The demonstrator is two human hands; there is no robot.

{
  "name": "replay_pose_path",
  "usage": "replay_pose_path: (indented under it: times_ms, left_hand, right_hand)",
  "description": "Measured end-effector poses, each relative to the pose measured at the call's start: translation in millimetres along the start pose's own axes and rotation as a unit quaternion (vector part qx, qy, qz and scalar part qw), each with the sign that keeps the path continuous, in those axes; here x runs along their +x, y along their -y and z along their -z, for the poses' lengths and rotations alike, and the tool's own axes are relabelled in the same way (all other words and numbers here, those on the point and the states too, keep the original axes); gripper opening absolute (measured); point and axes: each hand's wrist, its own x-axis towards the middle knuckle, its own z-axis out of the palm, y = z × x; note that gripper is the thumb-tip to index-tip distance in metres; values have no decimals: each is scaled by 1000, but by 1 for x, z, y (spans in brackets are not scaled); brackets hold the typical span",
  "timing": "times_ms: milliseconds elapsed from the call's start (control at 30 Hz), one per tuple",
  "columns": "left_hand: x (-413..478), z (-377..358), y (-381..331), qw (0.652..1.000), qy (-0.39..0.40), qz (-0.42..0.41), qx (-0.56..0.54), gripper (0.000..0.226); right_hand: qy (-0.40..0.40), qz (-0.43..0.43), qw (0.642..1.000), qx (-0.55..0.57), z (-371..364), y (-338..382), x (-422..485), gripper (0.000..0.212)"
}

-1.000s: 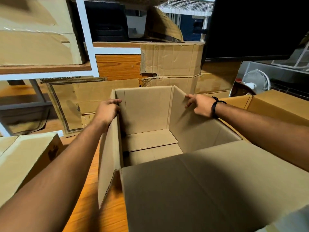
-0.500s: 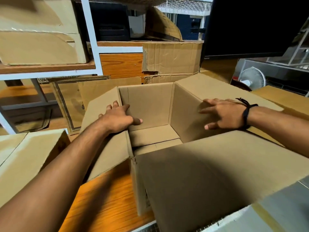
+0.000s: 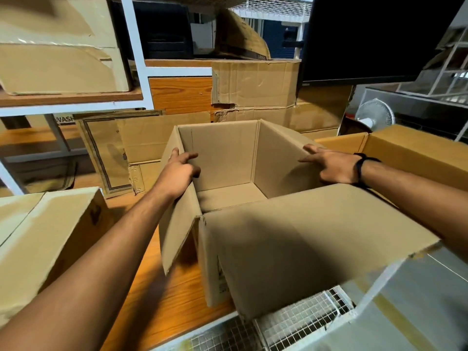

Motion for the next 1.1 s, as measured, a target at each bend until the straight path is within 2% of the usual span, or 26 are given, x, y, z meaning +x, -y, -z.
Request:
replay_pose_path:
  times_ms: [133,200,267,333,467,567,667,700,800,933,1033,1100]
  left_hand:
    - [-9,6,-6,999,-43,-6,5,54]
    - [-17,11,-13,998,-59,-1,34,50]
    - [-31,16,-21,996,-58,6,70,50]
    - [-46,17,-24,995,-50,3,82,54]
    - [-82,8,-25,974,-36,-18,222,67]
    - [-97,1,-14,968,-5,-28,250,73]
    - [-104,-8,-7,990,-6,-45,135,61]
    - [-107,-11,-7,994,-9,-43,99,58]
    - [-111,-16,-8,998,-10,-40,41,58]
    - [-113,-17,-9,999,-15,-44,19,43]
    - [-114,-13,-9,998,-6,-46,35,50]
    - [-113,-8,-7,998,0,-39,48,56]
  right_hand:
    - [-61,15,995,-74,3,9,-8,65]
    - [-115,41,984,-132,4,15,-14,55]
    - [-138,69,980,-127,5,26,-28,48]
    - [-114,82,987,-73,5,41,-48,53]
    - [-35,95,993,-56,-8,66,-80,64]
    - [-52,99,993,-33,-27,69,-81,72]
    - [-148,106,983,-34,-46,66,-79,98]
    - [-176,104,978,-41,-52,66,-79,100]
    - [-224,90,969,-55,-65,69,-79,86]
    - [-236,88,966,-52,-66,71,-81,81]
    - [-220,102,970,-23,-58,69,-81,82]
    - [-182,102,978,11,-47,72,-82,74]
